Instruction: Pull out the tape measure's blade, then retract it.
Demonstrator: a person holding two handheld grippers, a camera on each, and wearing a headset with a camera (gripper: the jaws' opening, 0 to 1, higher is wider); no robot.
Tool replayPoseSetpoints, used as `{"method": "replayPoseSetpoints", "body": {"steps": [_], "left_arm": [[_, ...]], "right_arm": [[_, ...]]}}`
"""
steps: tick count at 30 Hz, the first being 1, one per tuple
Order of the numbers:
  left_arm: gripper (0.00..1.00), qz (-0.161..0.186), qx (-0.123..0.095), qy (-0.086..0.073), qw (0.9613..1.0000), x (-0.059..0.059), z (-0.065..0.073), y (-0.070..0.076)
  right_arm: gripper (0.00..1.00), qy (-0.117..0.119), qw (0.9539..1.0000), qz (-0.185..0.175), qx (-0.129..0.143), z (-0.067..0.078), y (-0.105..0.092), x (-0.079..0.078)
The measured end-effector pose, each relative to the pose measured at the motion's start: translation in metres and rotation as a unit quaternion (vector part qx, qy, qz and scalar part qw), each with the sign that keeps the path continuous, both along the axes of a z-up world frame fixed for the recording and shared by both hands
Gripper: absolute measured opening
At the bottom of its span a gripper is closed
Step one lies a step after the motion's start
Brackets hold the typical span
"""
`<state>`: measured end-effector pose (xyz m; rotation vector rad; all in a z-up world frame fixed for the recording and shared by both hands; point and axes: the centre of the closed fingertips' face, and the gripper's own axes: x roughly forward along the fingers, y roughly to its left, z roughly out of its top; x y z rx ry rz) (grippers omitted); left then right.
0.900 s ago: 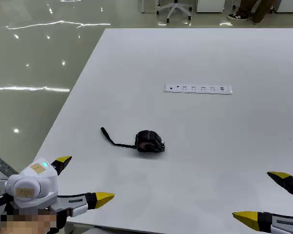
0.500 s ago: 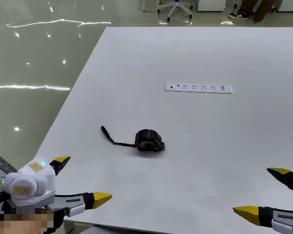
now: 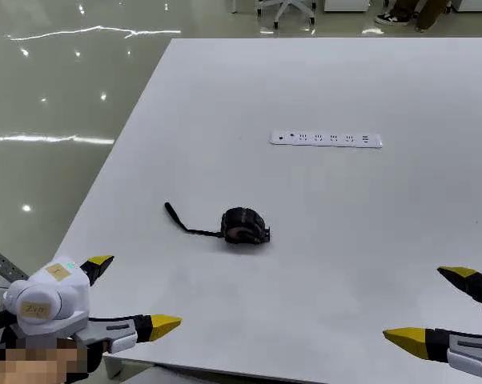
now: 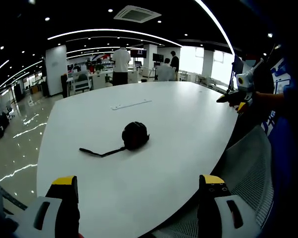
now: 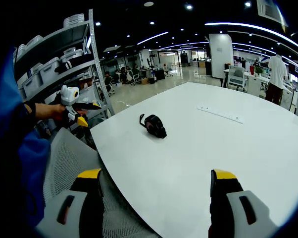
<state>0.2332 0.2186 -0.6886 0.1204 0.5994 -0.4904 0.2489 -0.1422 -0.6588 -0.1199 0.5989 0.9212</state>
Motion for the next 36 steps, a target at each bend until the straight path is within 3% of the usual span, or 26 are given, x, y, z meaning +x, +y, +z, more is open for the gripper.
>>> {"method": "replayPoseSetpoints", "body": {"steps": [8, 14, 24, 29, 36], "left_arm": [[0.98, -0.008, 0.005, 0.003, 0.9999, 0.002, -0.001, -0.002], [0.98, -0.014, 0.007, -0.003, 0.9999, 0.007, 0.006, -0.002], [0.99, -0.032, 0.017, 0.004, 0.9993, 0.005, 0.000, 0.000], [0.99, -0.032, 0.014, 0.004, 0.9994, 0.007, -0.001, 0.004], [0.99, -0.043, 0.020, 0.016, 0.9988, 0.016, -0.010, 0.003]], "right_arm": [[0.86, 0.004, 1.0000, -0.003, 0.003, 0.000, 0.001, 0.001], [0.85, 0.012, 0.9999, 0.010, -0.006, -0.009, 0.003, 0.000], [0.86, 0.010, 0.9995, 0.023, -0.019, -0.011, 0.003, 0.009], [0.86, 0.011, 0.9993, 0.028, -0.024, -0.009, 0.009, 0.016], [0.86, 0.017, 0.9986, 0.041, -0.027, -0.012, 0.016, 0.024]]}}
